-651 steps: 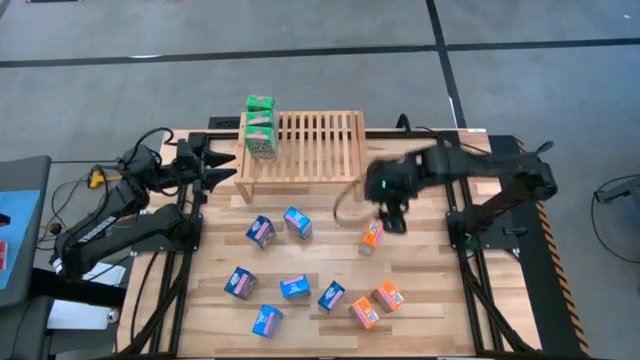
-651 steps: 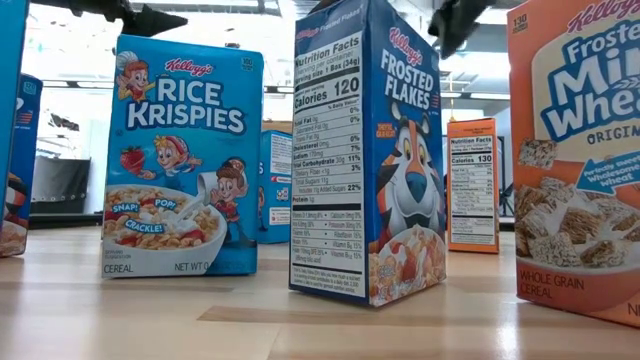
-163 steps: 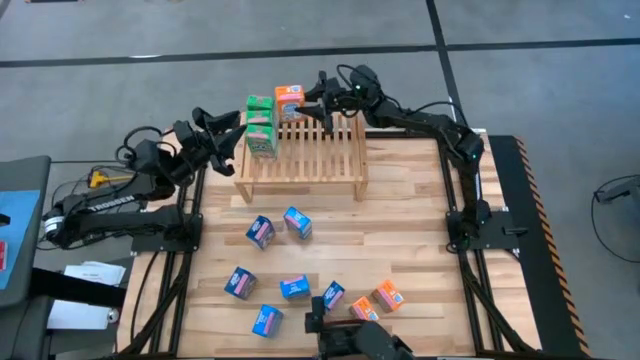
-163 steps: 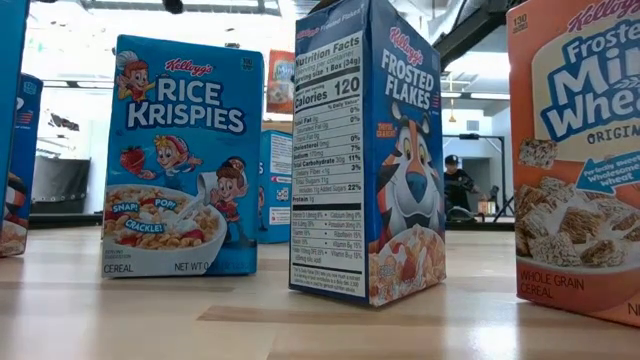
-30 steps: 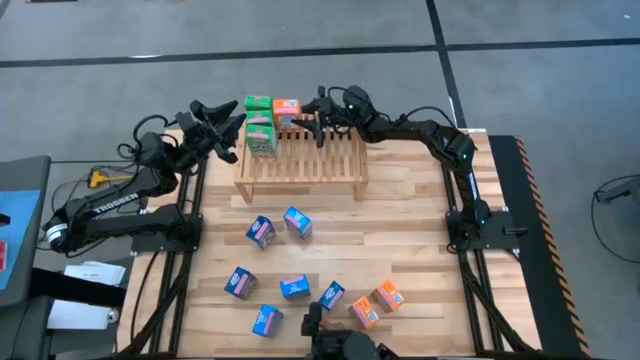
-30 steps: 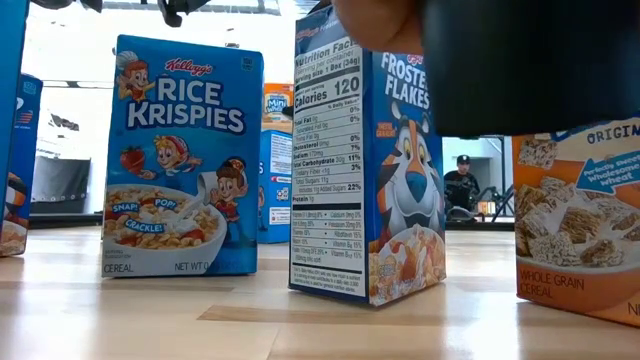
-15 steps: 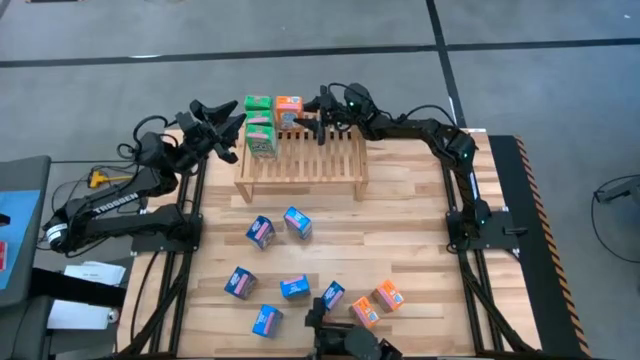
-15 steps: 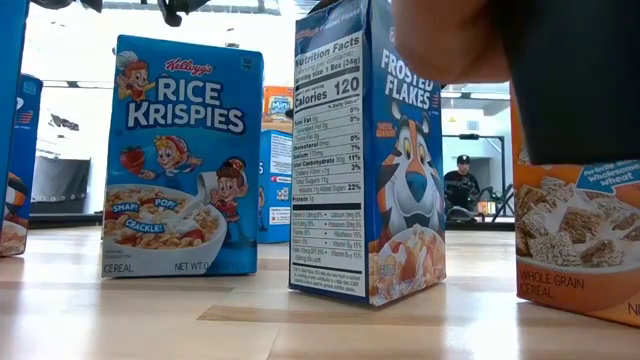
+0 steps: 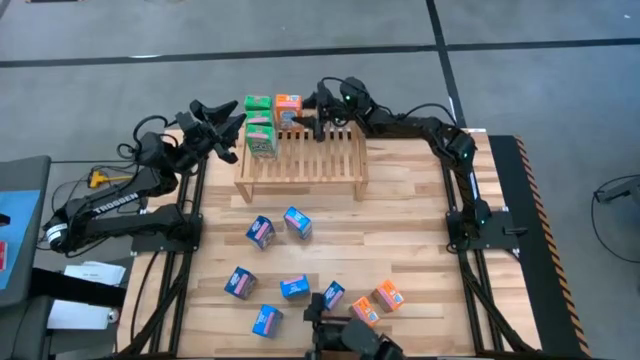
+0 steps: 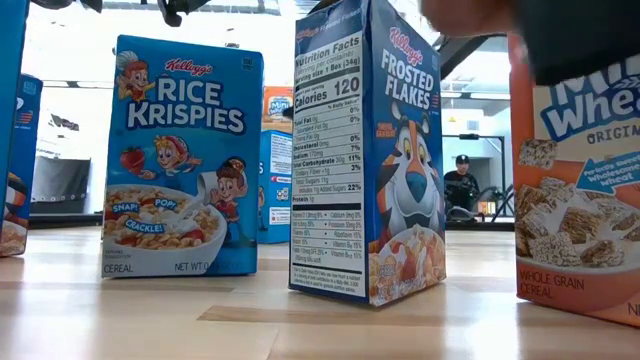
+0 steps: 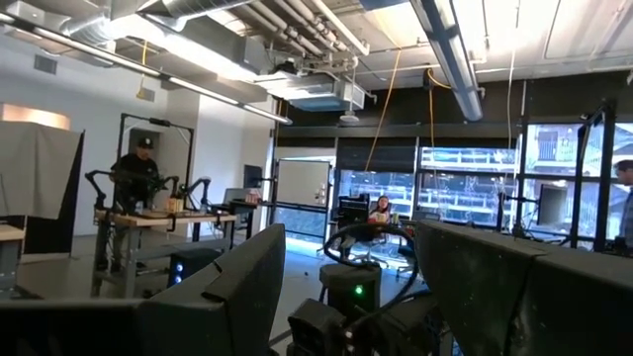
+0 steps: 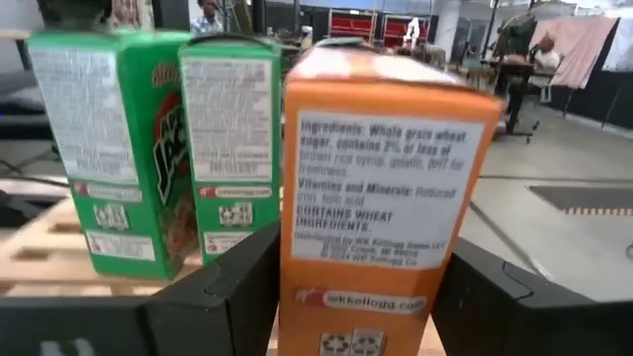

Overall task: Stack cereal on shelf
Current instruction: Put the top orange cereal box on the shelf, then put the right orange cereal box on the shelf aligned with the other orange cereal box

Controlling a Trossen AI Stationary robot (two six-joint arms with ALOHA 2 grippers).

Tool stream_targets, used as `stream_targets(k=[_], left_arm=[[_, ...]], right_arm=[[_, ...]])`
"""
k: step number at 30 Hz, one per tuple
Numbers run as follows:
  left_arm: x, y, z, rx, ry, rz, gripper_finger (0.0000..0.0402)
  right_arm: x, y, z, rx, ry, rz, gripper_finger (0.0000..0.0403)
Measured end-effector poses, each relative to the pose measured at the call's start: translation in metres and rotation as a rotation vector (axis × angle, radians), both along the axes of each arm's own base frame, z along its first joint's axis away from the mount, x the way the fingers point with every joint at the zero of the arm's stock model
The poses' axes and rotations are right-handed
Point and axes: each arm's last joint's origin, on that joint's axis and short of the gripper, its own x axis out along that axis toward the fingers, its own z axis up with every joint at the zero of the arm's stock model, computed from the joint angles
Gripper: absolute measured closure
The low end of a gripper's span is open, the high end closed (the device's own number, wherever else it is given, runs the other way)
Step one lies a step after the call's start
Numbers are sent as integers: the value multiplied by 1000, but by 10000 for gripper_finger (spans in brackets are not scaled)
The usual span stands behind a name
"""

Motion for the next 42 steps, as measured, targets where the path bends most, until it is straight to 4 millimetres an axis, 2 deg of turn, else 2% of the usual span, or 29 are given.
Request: stream_targets(k=[5, 15, 20, 23, 27, 30, 33, 38, 42], left_arm=[[0, 0, 0, -2, -2, -19, 184], [0, -1, 0, 1, 0, -30, 184], [0, -1, 0, 1, 0, -30, 184], [0, -1, 0, 2, 0, -32, 184], [1, -1, 0, 11, 7, -60, 184], [1, -2, 0, 12, 7, -97, 184], [2, -3, 0, 11, 6, -120, 184], [3, -4, 0, -2, 2, -202, 184], [4, -6, -1, -33, -3, -282, 184]], right_arm=[[-2, -6, -1, 47, 66, -6, 148], [-3, -9, 7, 71, 137, -10, 90], [-15, -2, 27, 59, 227, -10, 85], [-32, 8, 47, 61, 306, -5, 85], [-67, 31, 86, 62, 437, -46, 85], [-100, 57, 119, 85, 524, -92, 85], [-132, 85, 143, 114, 628, -179, 85], [-173, 133, 160, 282, 760, -264, 85], [-195, 185, 166, 411, 809, -274, 85]])
